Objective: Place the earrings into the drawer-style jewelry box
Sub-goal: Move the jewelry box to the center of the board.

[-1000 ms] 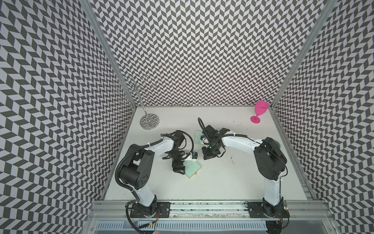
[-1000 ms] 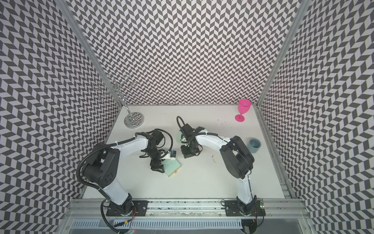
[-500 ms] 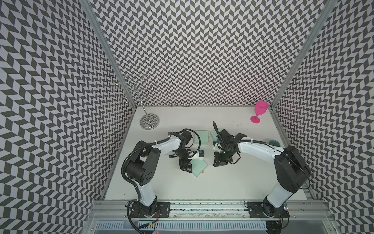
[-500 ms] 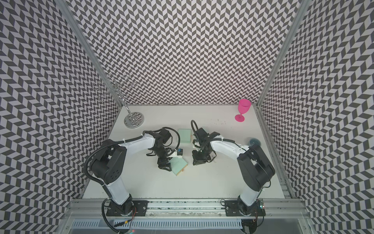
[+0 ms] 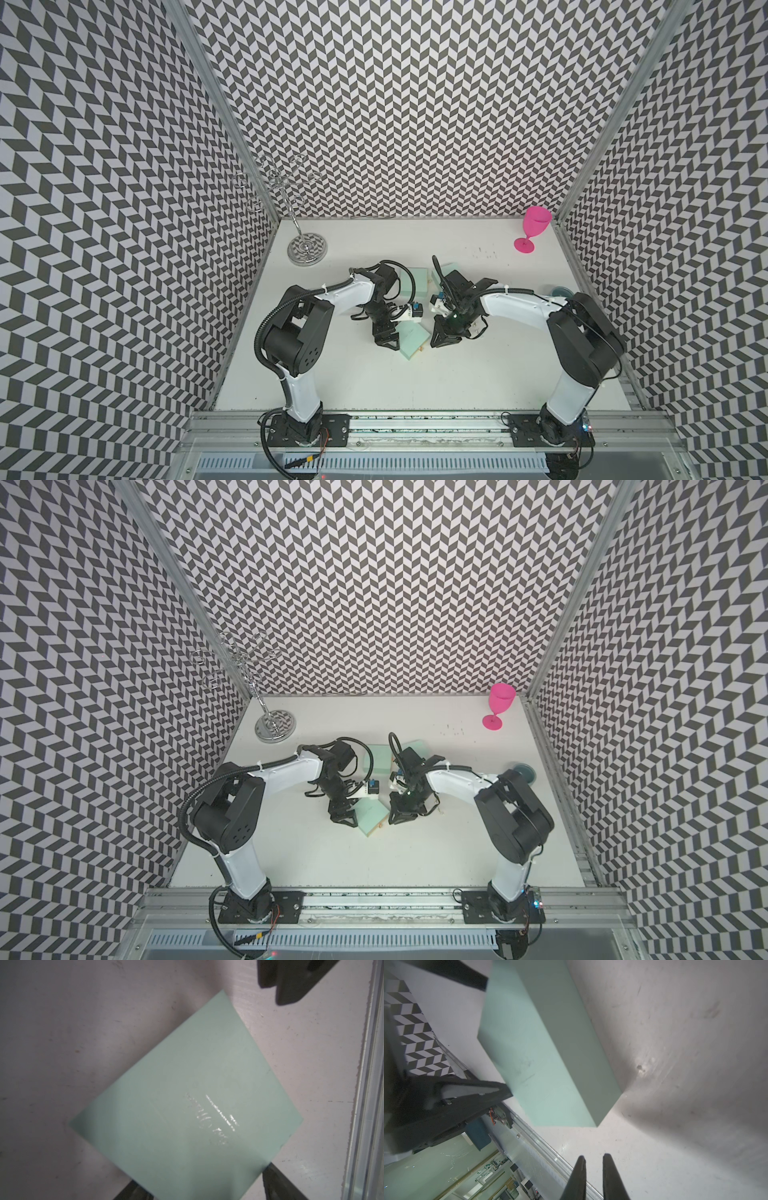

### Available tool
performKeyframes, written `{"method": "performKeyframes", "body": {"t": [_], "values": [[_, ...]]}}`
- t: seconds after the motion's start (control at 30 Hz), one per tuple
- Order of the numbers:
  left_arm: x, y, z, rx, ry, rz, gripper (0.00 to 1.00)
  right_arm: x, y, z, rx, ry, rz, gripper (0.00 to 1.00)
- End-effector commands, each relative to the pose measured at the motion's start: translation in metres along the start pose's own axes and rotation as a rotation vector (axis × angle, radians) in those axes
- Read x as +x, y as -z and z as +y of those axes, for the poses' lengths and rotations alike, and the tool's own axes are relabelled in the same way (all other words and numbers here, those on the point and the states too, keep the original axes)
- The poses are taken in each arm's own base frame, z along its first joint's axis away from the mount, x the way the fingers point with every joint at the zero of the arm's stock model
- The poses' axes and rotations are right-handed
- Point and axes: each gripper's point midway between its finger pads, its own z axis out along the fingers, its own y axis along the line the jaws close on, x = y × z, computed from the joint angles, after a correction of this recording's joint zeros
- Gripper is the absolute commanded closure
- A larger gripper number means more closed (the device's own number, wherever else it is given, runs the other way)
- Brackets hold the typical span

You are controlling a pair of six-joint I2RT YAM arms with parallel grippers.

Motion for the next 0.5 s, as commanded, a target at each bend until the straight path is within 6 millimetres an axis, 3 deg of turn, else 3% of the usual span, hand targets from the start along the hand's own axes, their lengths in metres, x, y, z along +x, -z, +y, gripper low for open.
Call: {"method": "performKeyframes", "body": {"t": [0.0,0.27,0.47], "values": [[-0.006,0.007,-0.009,0.004,-0.015,-0.026,0.19,-0.014,-0.007,0.006,0.009,0.046,-0.016,0.83],[-0.001,0.011,-0.015,-0.003,-0.009,-0.034,0.20,-0.036,-0.016,0.010,0.006,0.060,-0.026,0.83],[-0.001,0.021,-0.006,-0.044,0.020,-0.064,0.20,-0.057,-0.024,0.014,0.006,0.084,-0.013,0.83]]}}
